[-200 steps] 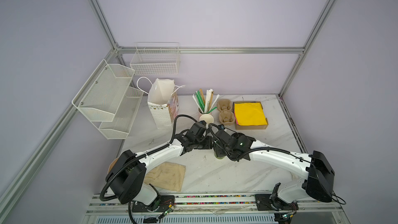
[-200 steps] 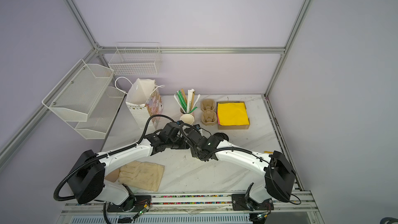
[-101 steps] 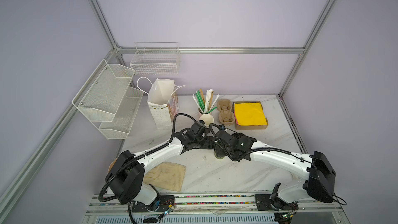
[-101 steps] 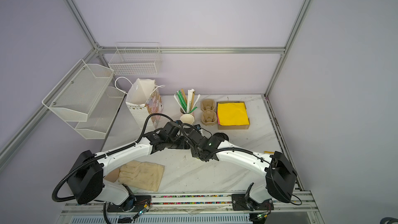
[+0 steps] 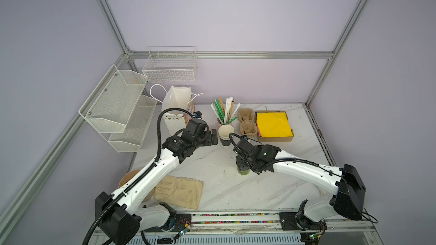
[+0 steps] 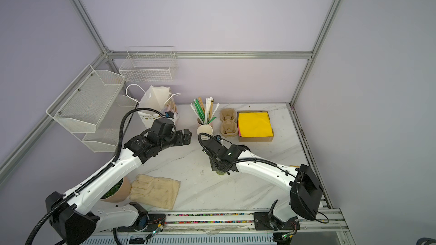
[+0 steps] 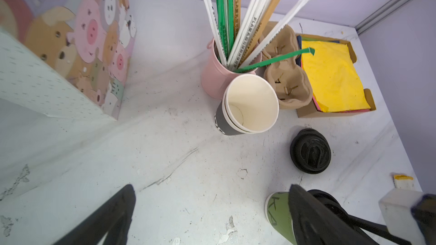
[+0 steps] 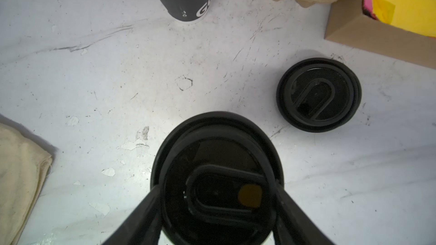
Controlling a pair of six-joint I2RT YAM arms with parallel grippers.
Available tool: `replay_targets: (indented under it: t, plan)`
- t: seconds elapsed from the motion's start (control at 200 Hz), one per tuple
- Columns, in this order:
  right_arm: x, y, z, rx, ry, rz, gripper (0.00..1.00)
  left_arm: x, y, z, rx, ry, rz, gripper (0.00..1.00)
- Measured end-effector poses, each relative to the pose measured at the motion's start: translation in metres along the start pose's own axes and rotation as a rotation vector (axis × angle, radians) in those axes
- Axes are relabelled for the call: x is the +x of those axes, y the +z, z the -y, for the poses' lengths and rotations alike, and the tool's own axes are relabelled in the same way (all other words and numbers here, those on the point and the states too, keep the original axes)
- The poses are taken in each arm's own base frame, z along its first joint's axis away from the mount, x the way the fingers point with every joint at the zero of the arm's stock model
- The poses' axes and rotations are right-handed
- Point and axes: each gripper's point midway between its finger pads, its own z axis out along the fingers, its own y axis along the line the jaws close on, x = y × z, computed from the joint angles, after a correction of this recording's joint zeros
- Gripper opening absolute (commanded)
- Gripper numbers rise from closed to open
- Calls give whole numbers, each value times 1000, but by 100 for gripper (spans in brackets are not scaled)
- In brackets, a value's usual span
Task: Pack a coffee takeout order
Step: Pick up the coffee cup from the center of the table, then place the coffee cup at the middle-right of the table.
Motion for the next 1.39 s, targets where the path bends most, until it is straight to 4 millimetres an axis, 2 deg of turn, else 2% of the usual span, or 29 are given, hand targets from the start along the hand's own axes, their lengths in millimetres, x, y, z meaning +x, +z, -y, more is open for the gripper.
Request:
replay_targets:
  t: [0.19, 0.295, 0.45, 0.555, 0.74, 0.83, 1.015, 1.29, 1.395]
  plan:
    - [-26, -19, 17, 25, 62, 54, 68, -6, -1, -16, -52, 23, 16, 100]
    - [-44, -33, 37, 41, 124, 106, 68, -7, 0, -18, -55, 30, 18, 100]
    - [-68, -56, 101, 116, 266, 189, 68, -9, 1, -17, -41, 30, 23, 100]
    - [-74, -63, 140, 188, 334, 217, 68, -6, 6, -17, -23, 23, 14, 100]
    - [-59, -50, 198, 321, 406, 173, 68, -6, 9, -15, 16, 5, -2, 100]
    - [-55, -47, 217, 358, 433, 157, 68, -6, 10, -12, 41, -1, -8, 100]
    - [-61, -39, 236, 380, 470, 161, 68, 0, 14, -9, 70, -3, -34, 100]
    - [-56, 4, 252, 357, 535, 62, 68, 0, 14, -4, 95, -4, -41, 100]
    - [-57, 9, 252, 342, 557, 60, 68, 1, 14, -3, 101, -4, -43, 100]
